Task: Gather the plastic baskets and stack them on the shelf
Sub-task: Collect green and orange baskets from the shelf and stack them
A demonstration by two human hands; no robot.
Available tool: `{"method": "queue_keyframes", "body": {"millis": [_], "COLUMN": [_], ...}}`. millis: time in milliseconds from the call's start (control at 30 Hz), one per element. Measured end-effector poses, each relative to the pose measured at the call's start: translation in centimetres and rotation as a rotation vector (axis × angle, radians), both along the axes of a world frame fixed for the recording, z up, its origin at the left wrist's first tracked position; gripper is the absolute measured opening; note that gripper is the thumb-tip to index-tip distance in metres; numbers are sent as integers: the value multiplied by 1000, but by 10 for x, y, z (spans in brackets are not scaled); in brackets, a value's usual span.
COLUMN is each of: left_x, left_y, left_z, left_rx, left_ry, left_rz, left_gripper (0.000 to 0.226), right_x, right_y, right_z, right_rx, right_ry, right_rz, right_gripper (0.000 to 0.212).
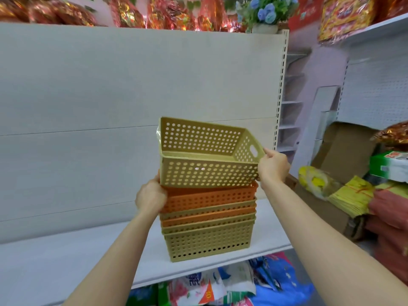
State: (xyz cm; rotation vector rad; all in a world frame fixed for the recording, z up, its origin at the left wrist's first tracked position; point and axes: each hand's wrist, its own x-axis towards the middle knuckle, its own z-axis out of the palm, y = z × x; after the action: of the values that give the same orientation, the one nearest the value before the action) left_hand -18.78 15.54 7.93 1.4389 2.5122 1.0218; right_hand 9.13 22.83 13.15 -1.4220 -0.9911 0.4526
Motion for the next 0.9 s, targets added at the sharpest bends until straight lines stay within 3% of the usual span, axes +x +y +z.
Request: {"method": "queue_keyframes", "body": {"millis": [67, 167, 233, 300, 400, 600, 733, 900], "left_x": [-10, -17, -18, -11, -2, 4, 12, 8], "left_y": [-7, -20, -28, -36, -38, -24, -14, -4], "left_z": [-4, 3, 12, 19, 14, -18, -11, 13], "left_rx": [21, 182, 343, 418, 364, 290, 375, 328], "left_ry": [-122, -529, -603, -571, -486, -563, -507, -350], "left_rz": [-79, -127, -172, -291, -364, -286, -139, 17], "left_gripper": [39, 45, 60, 65, 30, 46, 54, 34], "right_x": [-4, -8, -15, -22, -19, -1, 4, 4], "right_y": [-2, -7, -12, -17, -18, -19, -14, -17], "right_z": [-3, -5, -7, -13, -31, -58, -60, -45], "right_rx": [-27, -57, -67, -94, -100, -48, 65, 102], "right_ry": [-29, -96, -137, -142, -91, 170, 79, -125], "right_rz": [-6, 14, 43, 55, 103, 447, 342, 192], "right_gripper": [40, 39, 38, 37, 37, 34, 31, 30]}}
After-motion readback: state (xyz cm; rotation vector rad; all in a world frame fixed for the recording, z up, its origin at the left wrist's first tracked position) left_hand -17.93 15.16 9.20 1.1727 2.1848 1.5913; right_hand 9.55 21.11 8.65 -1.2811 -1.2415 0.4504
